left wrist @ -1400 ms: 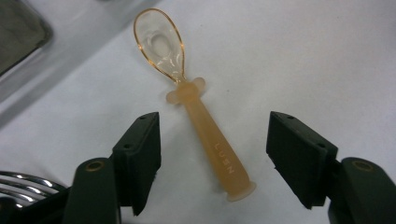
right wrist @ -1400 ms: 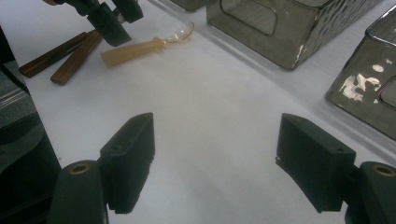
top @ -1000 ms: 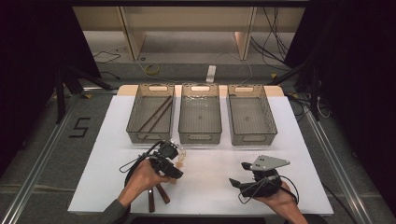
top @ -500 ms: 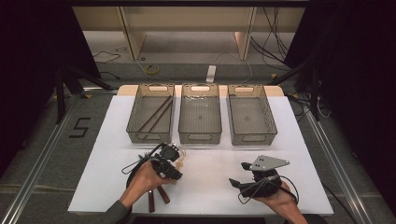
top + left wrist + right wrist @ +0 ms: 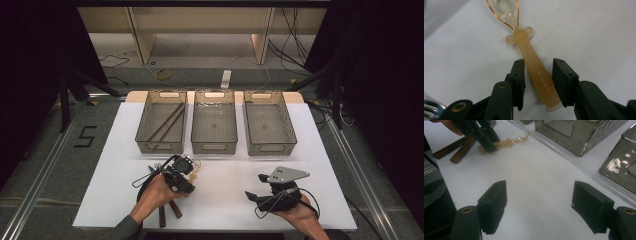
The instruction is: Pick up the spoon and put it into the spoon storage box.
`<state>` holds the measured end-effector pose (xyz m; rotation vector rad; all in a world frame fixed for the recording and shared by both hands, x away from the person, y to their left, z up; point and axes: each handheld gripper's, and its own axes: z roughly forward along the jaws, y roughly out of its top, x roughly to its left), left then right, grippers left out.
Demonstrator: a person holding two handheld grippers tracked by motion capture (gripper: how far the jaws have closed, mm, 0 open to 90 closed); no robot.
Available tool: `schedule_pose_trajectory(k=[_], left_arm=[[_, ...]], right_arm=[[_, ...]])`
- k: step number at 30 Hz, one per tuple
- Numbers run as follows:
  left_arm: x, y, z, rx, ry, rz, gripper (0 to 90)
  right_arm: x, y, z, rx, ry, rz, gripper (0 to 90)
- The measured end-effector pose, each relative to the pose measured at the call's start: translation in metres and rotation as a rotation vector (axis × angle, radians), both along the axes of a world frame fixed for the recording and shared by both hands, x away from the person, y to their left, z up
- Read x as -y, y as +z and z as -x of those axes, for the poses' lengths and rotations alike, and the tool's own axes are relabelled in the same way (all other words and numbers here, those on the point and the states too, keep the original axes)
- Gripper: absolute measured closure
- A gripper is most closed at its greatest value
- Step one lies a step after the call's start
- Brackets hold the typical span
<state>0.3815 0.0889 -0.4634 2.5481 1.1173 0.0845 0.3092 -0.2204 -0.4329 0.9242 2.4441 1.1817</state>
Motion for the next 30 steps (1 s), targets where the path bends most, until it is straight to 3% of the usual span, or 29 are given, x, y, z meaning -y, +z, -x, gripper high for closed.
schedule_pose_trajectory(k=[7,20,30], left_arm=[[-0.001,-0.001,0.001,0.025,0.006,-0.015,73.2],[-0.003,0.001,0.0,0.033,-0.004,-0.009,75.0],[-0.008,0.017,-0.001,0.065,0.002,0.065,75.0]], right_arm=[[0.0,0.0,0.0,0.001,0.001,0.002,28.8],[0.0,0.0,0.0,0.002,0.0,-0.001,29.0],[0.001,0.001,0.0,0.003,0.0,-0.002,29.0]])
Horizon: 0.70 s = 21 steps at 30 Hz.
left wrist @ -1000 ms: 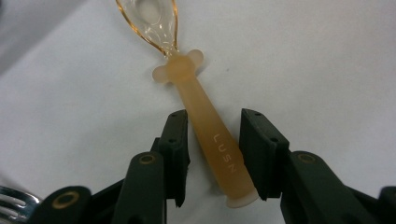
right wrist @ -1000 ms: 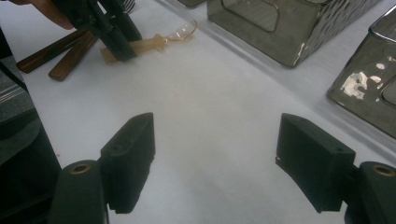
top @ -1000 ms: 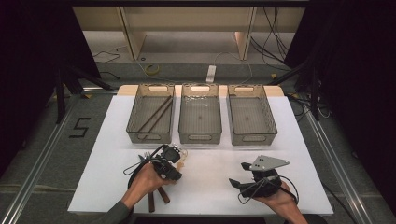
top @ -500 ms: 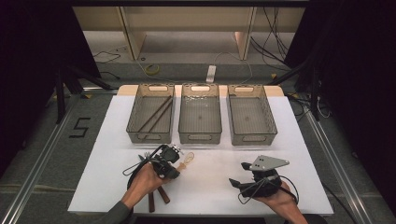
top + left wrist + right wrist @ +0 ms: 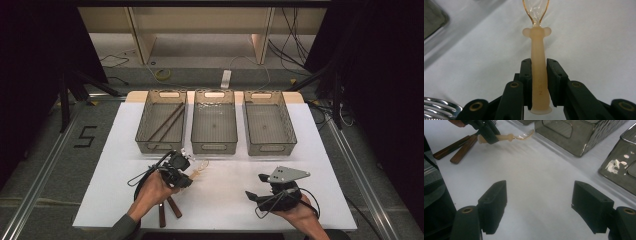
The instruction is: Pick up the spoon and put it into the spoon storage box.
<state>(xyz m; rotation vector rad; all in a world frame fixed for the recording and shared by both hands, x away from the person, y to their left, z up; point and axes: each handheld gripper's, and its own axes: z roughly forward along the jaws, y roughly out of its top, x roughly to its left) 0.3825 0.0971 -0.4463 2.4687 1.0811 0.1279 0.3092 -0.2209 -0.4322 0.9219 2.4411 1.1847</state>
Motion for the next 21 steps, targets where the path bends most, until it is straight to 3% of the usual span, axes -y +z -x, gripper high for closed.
schedule_pose_trajectory(k=[21], left_arm=[[-0.007,0.033,-0.011,0.089,0.007,0.108,75.0]], right_arm=[[0.001,0.001,0.0,0.008,-0.006,-0.027,28.1]])
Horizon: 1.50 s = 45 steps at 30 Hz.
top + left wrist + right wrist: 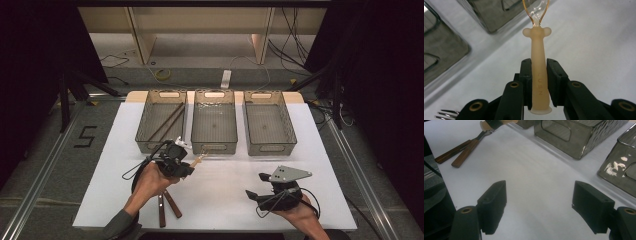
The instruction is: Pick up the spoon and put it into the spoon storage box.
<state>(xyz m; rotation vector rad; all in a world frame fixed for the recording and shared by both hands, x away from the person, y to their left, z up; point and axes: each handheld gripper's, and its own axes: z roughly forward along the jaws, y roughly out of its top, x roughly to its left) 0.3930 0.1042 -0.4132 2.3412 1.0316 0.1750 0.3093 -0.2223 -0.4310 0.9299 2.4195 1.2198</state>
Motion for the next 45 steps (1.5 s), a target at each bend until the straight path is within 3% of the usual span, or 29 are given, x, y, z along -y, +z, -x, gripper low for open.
schedule_pose_trajectory(k=[14,23,32,45], left_arm=[[-0.006,0.014,-0.018,0.041,0.042,0.071,75.0],[-0.01,0.022,-0.033,0.062,0.078,0.114,75.0],[0.006,0.034,-0.05,0.088,0.072,0.134,74.9],[0.021,0.036,-0.072,0.096,0.091,0.15,74.8]], right_arm=[[0.003,0.002,-0.001,0.004,-0.023,-0.049,21.6],[0.003,0.002,-0.001,0.008,-0.023,-0.052,21.7],[0.003,0.002,-0.001,0.01,-0.022,-0.058,21.7],[0.004,0.003,-0.002,0.019,-0.024,-0.06,22.0]])
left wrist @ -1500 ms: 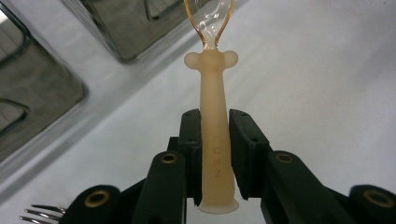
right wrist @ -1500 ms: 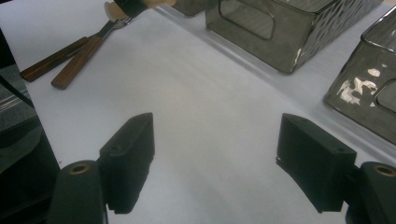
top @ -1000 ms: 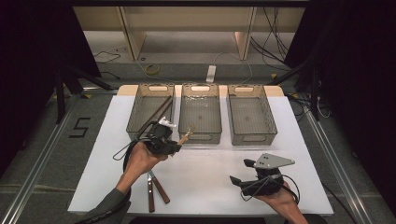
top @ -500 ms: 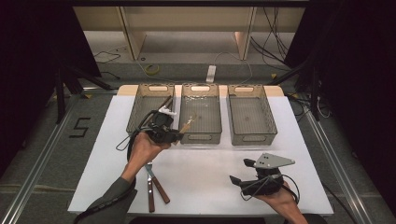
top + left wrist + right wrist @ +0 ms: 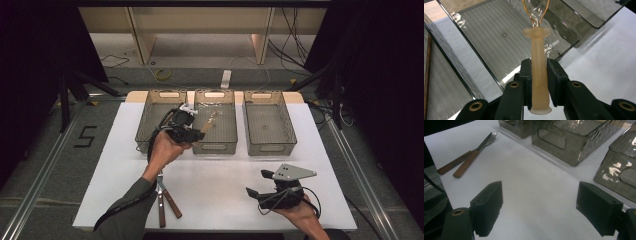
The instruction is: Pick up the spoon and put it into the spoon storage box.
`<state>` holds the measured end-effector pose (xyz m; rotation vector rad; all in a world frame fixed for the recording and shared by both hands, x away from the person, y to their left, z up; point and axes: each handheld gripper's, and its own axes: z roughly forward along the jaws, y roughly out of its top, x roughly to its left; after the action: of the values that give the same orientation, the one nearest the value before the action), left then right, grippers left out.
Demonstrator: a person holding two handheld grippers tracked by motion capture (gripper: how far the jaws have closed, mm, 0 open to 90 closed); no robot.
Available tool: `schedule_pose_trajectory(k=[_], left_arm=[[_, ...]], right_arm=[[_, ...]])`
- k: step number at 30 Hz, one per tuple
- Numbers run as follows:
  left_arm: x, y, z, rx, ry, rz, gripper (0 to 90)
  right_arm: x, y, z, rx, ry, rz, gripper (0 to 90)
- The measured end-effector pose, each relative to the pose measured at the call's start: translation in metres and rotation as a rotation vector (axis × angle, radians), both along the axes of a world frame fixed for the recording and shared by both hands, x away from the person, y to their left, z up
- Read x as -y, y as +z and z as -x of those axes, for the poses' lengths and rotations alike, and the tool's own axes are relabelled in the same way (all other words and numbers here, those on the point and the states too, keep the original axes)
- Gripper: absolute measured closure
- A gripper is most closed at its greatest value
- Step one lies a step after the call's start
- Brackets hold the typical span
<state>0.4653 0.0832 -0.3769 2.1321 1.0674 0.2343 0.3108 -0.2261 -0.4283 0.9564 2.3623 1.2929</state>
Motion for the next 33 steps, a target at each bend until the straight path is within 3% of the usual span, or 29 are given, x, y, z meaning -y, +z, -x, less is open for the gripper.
schedule_pose_trajectory(k=[4,13,20,26,33], left_arm=[[0.004,0.001,-0.009,-0.002,0.009,-0.011,74.8],[0.009,0.005,-0.029,-0.002,0.046,0.009,74.7],[0.015,0.008,-0.037,0.008,0.064,0.003,74.7],[0.019,0.001,-0.044,-0.011,0.072,-0.01,74.5],[0.022,-0.008,-0.051,-0.024,0.097,0.004,73.8]], right_arm=[[0.0,0.0,0.0,0.0,0.001,0.0,22.1],[0.0,0.0,0.0,-0.004,0.0,-0.003,22.2],[0.0,-0.001,0.0,-0.005,0.004,-0.003,22.2],[-0.001,0.0,0.001,-0.006,0.006,-0.003,22.3],[-0.001,-0.001,0.0,-0.009,0.011,-0.002,22.3]])
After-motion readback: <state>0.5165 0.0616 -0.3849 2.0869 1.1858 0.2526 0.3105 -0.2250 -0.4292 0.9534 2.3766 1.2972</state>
